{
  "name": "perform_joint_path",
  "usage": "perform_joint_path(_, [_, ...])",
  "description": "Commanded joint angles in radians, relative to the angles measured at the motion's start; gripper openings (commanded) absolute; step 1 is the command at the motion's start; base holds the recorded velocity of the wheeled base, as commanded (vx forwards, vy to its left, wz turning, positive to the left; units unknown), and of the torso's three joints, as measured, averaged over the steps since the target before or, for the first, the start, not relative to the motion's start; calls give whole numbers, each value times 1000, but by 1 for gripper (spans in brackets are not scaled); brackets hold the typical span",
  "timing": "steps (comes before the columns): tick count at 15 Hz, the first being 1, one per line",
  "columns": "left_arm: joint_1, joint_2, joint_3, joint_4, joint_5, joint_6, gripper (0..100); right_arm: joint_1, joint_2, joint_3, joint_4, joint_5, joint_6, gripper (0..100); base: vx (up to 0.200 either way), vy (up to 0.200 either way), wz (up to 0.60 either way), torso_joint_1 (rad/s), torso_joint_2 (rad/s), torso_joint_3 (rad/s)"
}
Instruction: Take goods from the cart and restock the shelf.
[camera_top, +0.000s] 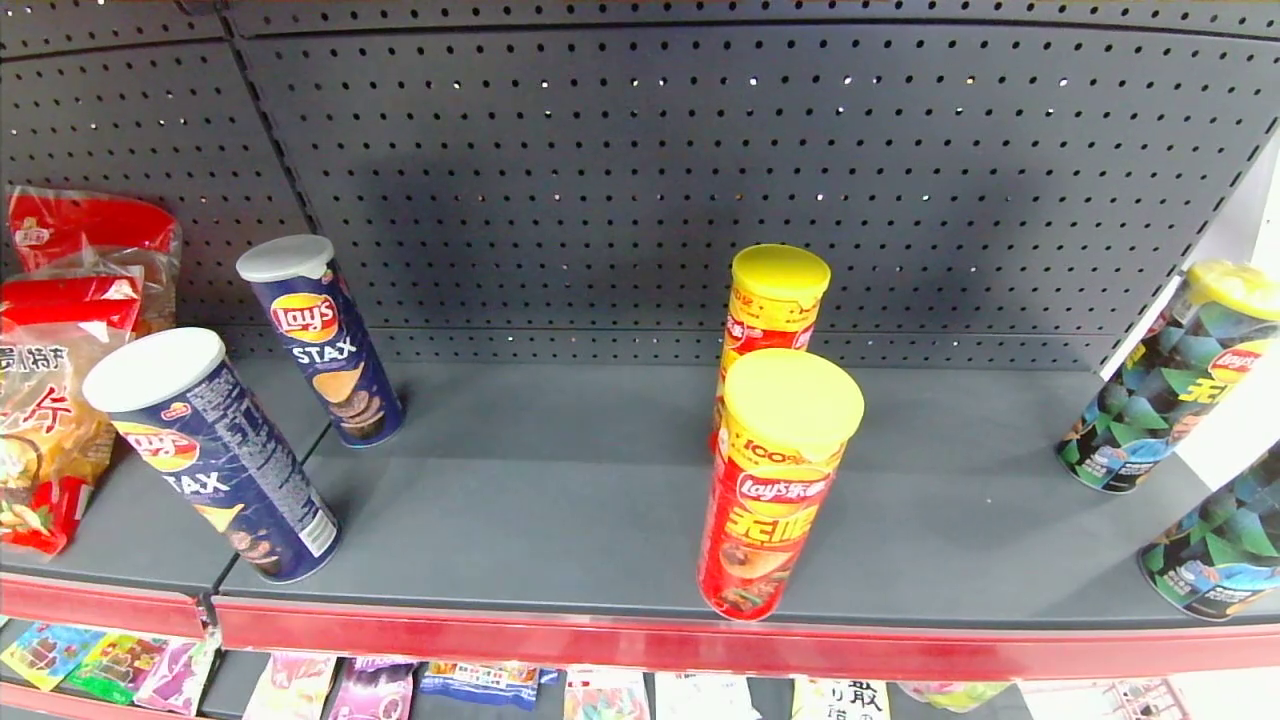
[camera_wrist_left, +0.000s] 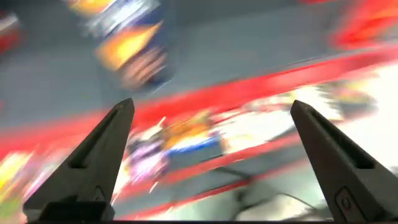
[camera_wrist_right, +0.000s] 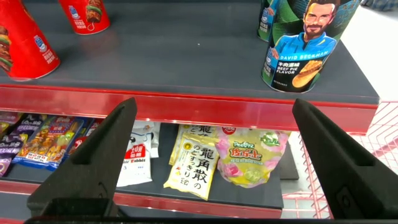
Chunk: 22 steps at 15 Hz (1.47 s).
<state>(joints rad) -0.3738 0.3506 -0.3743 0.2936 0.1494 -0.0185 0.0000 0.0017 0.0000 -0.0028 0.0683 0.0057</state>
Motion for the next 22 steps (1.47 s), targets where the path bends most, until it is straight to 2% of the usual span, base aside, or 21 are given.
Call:
perform_joint_path(1, [105, -268, 87, 88, 124, -6, 100, 0, 0, 0, 0, -1, 0, 100, 0, 0, 0, 0, 0, 0])
perform_joint_path(2, [107, -269, 106, 88, 208, -11, 100, 0, 0, 0, 0, -1, 0, 100, 0, 0, 0, 0, 0, 0])
perform_joint_path(3, [107, -269, 120, 79, 263, -20, 100, 0, 0, 0, 0, -1, -1, 100, 0, 0, 0, 0, 0, 0])
perform_joint_path(4, [107, -271, 173, 15, 266, -49, 100, 0, 0, 0, 0, -1, -4, 100, 0, 0, 0, 0, 0, 0])
perform_joint_path(5, [85, -298, 273, -131, 226, -47, 100, 0, 0, 0, 0, -1, 0, 100, 0, 0, 0, 0, 0, 0])
perform_joint_path(6, [26, -351, 317, -223, 134, -32, 100, 0, 0, 0, 0, -1, 0, 100, 0, 0, 0, 0, 0, 0])
perform_joint_path(7, [1, -351, 314, -218, 111, -32, 100, 0, 0, 0, 0, -1, 0, 100, 0, 0, 0, 0, 0, 0])
perform_joint_path(10, [21, -351, 311, -212, 130, -29, 100, 0, 0, 0, 0, -1, -1, 100, 0, 0, 0, 0, 0, 0])
perform_joint_path(11, [70, -343, 313, -212, 200, -31, 100, 0, 0, 0, 0, -1, -1, 100, 0, 0, 0, 0, 0, 0])
perform_joint_path(12, [75, -315, 313, -211, 249, -31, 100, 0, 0, 0, 0, -1, -1, 100, 0, 0, 0, 0, 0, 0])
perform_joint_path(13, [105, -249, 313, -208, 329, -29, 100, 0, 0, 0, 0, -1, -1, 100, 0, 0, 0, 0, 0, 0])
perform_joint_path(14, [210, -205, 313, -208, 365, -31, 100, 0, 0, 0, 0, -1, -1, 100, 0, 0, 0, 0, 0, 0])
perform_joint_path(16, [421, -179, 311, -205, 363, -34, 100, 0, 0, 0, 0, -1, -1, 100, 0, 0, 0, 0, 0, 0])
perform_joint_path(17, [481, -191, 313, -206, 358, -35, 100, 0, 0, 0, 0, -1, -1, 100, 0, 0, 0, 0, 0, 0])
perform_joint_path(18, [486, -213, 313, -206, 351, -40, 100, 0, 0, 0, 0, -1, -1, 100, 0, 0, 0, 0, 0, 0])
perform_joint_path(19, [475, -265, 324, -218, 265, -47, 100, 0, 0, 0, 0, -1, 0, 100, 0, 0, 0, 0, 0, 0])
perform_joint_path(20, [474, -259, 344, -264, 127, -55, 100, 0, 0, 0, 0, -1, 0, 100, 0, 0, 0, 0, 0, 0])
perform_joint_path(21, [474, -260, 374, -343, -114, -57, 100, 0, 0, 0, 0, -1, -1, 100, 0, 0, 0, 0, 0, 0])
perform_joint_path(22, [474, -259, 374, -314, -197, -29, 100, 0, 0, 0, 0, -1, -1, 100, 0, 0, 0, 0, 0, 0])
